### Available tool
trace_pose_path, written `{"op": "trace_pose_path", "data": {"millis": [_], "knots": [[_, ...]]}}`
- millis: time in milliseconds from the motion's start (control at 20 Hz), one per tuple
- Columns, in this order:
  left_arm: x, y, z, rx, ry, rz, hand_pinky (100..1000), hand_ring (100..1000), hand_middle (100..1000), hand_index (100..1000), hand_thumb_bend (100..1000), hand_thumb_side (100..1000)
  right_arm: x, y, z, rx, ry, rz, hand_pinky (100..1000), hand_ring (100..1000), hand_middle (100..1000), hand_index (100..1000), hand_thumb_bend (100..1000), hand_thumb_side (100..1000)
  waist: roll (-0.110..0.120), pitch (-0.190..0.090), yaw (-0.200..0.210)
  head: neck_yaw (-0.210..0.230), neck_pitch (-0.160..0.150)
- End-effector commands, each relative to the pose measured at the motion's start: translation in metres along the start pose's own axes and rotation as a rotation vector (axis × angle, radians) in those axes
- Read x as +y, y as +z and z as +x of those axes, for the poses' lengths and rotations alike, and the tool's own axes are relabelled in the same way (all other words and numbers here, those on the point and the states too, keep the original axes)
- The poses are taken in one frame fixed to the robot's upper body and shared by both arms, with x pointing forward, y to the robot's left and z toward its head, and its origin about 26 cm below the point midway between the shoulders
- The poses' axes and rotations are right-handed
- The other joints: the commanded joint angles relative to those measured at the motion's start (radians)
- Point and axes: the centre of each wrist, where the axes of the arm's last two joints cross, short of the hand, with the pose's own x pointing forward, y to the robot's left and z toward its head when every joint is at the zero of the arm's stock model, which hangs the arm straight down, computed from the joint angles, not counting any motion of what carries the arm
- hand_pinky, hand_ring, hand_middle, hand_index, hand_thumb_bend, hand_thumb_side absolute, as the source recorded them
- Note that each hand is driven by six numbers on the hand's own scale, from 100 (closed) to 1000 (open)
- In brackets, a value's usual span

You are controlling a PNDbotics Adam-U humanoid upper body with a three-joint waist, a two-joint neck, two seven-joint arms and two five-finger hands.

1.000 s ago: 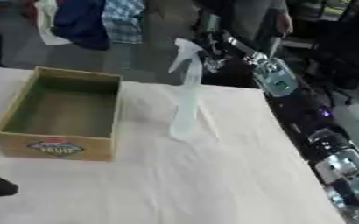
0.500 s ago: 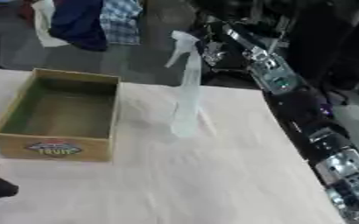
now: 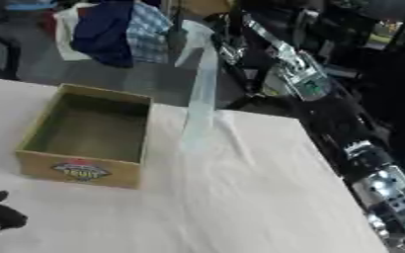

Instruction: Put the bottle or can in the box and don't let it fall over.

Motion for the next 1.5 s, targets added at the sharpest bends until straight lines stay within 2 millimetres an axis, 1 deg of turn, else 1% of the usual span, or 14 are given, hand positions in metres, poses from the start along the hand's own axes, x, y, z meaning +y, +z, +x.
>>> {"op": "trace_pose_path", "data": {"millis": [50, 150, 300, 550, 650, 800, 1000, 1300, 1500], "knots": [[-0.012, -0.011, 0.002, -0.023, -0.005, -0.068, 707, 640, 568, 821, 136, 1000, -0.013, -0.013, 0.012, -0.055, 0.031, -0.004, 663, 901, 518, 524, 100, 429, 0.004, -0.019, 0.012, -0.002, -0.03], [-0.02, -0.016, 0.001, -0.029, -0.003, -0.109, 707, 640, 568, 821, 136, 1000, -0.011, -0.017, 0.012, -0.065, 0.034, 0.001, 663, 898, 516, 522, 100, 427, 0.002, -0.016, 0.026, -0.007, -0.04], [-0.028, -0.021, 0.0, -0.034, 0.007, -0.145, 707, 641, 568, 821, 136, 1000, -0.01, -0.023, 0.014, -0.086, 0.05, 0.007, 663, 889, 511, 518, 100, 425, 0.002, -0.014, 0.036, -0.008, -0.049], [-0.035, -0.024, -0.001, -0.042, 0.021, -0.167, 707, 641, 569, 821, 138, 1000, -0.005, -0.025, 0.013, -0.096, 0.063, -0.005, 657, 874, 506, 517, 100, 430, 0.002, -0.013, 0.04, -0.01, -0.062], [-0.036, -0.024, -0.001, -0.044, 0.026, -0.168, 708, 641, 568, 821, 139, 1000, -0.007, -0.024, 0.012, -0.096, 0.071, -0.027, 651, 861, 500, 513, 100, 438, 0.002, -0.015, 0.041, -0.01, -0.063], [-0.038, -0.024, -0.003, -0.041, 0.035, -0.168, 708, 641, 568, 821, 140, 1000, -0.014, -0.025, 0.015, -0.112, 0.088, -0.069, 645, 836, 490, 505, 100, 452, 0.002, -0.02, 0.039, -0.014, -0.064], [-0.04, -0.024, -0.004, -0.037, 0.042, -0.175, 707, 641, 569, 821, 141, 1000, -0.019, -0.024, 0.017, -0.108, 0.076, -0.13, 647, 834, 495, 509, 100, 470, 0.002, -0.019, 0.034, -0.019, -0.067], [-0.042, -0.027, -0.003, -0.045, 0.046, -0.182, 707, 642, 568, 821, 142, 1000, -0.001, -0.03, 0.009, -0.091, 0.054, -0.111, 653, 862, 516, 529, 100, 468, 0.002, -0.01, 0.042, -0.026, -0.07], [-0.047, -0.03, -0.001, -0.053, 0.063, -0.196, 707, 642, 568, 821, 144, 1000, 0.004, -0.032, 0.006, -0.091, 0.052, -0.113, 663, 872, 525, 541, 100, 470, 0.002, -0.01, 0.053, -0.03, -0.079]]}}
